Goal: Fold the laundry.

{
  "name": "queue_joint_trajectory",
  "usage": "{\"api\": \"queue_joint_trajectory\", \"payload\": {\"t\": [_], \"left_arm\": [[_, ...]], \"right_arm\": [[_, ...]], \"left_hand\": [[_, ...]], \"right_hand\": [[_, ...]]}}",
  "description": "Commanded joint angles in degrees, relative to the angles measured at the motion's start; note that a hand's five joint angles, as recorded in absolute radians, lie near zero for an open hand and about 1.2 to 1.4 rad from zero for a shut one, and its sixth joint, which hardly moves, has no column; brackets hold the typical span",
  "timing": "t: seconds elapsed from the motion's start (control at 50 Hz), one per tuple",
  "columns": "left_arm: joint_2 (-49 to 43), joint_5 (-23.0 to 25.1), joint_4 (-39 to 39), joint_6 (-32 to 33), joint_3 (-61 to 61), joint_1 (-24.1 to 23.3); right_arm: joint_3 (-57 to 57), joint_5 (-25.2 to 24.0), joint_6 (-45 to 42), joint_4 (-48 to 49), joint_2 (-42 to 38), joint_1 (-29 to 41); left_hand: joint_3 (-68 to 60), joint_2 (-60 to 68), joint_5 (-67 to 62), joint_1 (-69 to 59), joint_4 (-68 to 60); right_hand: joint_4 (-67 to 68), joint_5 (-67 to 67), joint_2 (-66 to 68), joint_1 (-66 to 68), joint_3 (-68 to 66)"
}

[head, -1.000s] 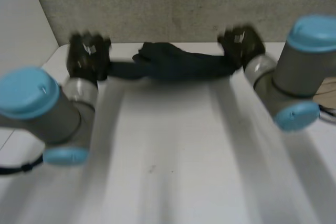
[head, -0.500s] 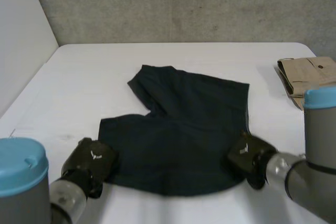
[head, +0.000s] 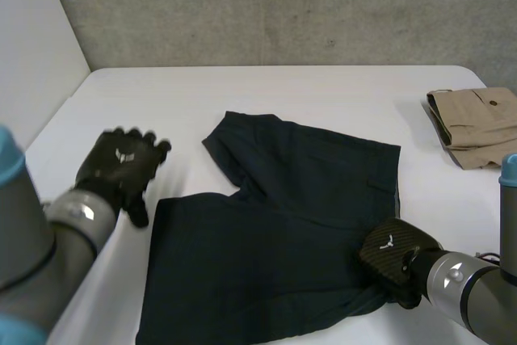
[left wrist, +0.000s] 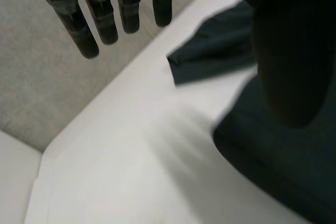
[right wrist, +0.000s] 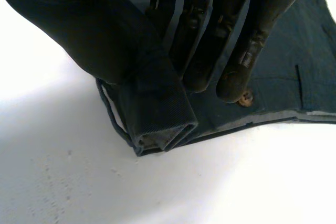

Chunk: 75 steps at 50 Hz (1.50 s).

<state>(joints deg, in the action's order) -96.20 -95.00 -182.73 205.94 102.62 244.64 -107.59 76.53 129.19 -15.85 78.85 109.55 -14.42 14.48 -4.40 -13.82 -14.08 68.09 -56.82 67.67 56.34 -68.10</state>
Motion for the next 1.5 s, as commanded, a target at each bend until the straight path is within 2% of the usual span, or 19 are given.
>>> {"api": "queue_joint_trajectory", "payload": {"t": [0.02,0.06,0.22,0.38,0.58,0.68,0.84,0.94,1.08,1.24,1.32,1.36,1.5], "left_arm": [[-16.37,14.4,-2.37,-7.13,-15.24,5.94],[-22.15,16.86,-2.02,-8.62,-21.37,6.99],[-37.29,17.92,-1.41,-10.03,-37.91,8.31],[-45.48,19.5,-0.88,-10.12,-46.89,8.4],[-53.38,20.82,6.14,-10.12,-58.48,8.05],[-55.85,21.09,9.23,-10.12,-62.45,7.61],[-57.0,21.35,9.67,-10.12,-64.39,7.26],[-57.26,21.88,9.93,-10.12,-64.65,6.99],[-57.26,22.06,10.02,-10.21,-64.39,6.47],[-57.35,21.09,9.85,-10.21,-65.0,5.94],[-57.35,19.07,9.67,-10.12,-66.06,6.03],[-57.44,18.37,9.49,-10.12,-66.67,5.94],[-58.23,18.89,9.49,-10.03,-67.73,5.94]], "right_arm": [[-0.25,-0.15,1.07,2.4,-0.19,0.05],[-0.34,-0.15,1.33,2.66,-0.46,0.14],[-0.52,-0.32,3.35,4.33,-1.69,0.23],[-0.69,-0.24,3.44,5.39,-2.74,0.4],[-0.78,-0.24,3.79,5.57,-2.83,0.4],[-0.78,-0.32,4.76,5.74,-2.83,0.14],[-0.78,-0.59,4.84,5.74,-2.83,0.05],[-0.78,-0.68,4.84,6.62,-2.83,0.05],[-0.78,-0.68,4.84,6.8,-2.83,0.05],[-0.87,-0.68,4.84,6.8,-2.83,0.05],[-0.95,-0.68,4.84,6.8,-2.83,-0.04],[-0.95,-0.68,4.84,6.8,-2.83,-0.04],[-0.95,-0.76,4.84,6.8,-2.83,-0.04]], "left_hand": [[-11.25,11.19,-11.27,-11.86,-11.6],[-14.11,14.05,-14.13,-14.72,-14.45],[-20.5,20.44,-20.52,-21.11,-20.84],[-23.54,23.48,-23.56,-24.15,-23.88],[-21.02,20.96,-21.04,-21.63,-21.37],[-21.19,21.13,-21.21,-21.8,-21.53],[-25.56,25.5,-25.58,-26.16,-25.9],[-30.93,30.87,-30.95,-31.54,-31.28],[-46.06,46.0,-46.08,-46.67,-46.41],[-37.84,37.78,-37.86,-38.45,-38.19],[-34.83,34.77,-34.85,-35.44,-35.17],[-29.45,29.39,-29.47,-30.06,-29.79],[-28.42,28.36,-28.44,-29.03,-28.77]], "right_hand": [[11.91,-13.18,12.33,23.66,-11.9],[11.91,-13.18,12.33,23.66,-11.9],[11.91,-13.18,12.33,23.66,-11.9],[11.91,-13.18,12.33,23.66,-11.9],[11.91,-13.18,12.33,23.66,-11.9],[11.91,-13.18,12.33,23.66,-11.9],[11.91,-13.18,12.33,23.66,-11.9],[11.91,-13.18,12.33,23.66,-11.9],[11.91,-13.18,12.33,23.66,-11.9],[11.91,-13.18,12.33,23.66,-11.9],[11.91,-13.18,12.33,23.66,-11.9],[11.91,-13.18,12.33,23.66,-11.9],[11.91,-13.18,12.33,23.66,-11.9]]}}
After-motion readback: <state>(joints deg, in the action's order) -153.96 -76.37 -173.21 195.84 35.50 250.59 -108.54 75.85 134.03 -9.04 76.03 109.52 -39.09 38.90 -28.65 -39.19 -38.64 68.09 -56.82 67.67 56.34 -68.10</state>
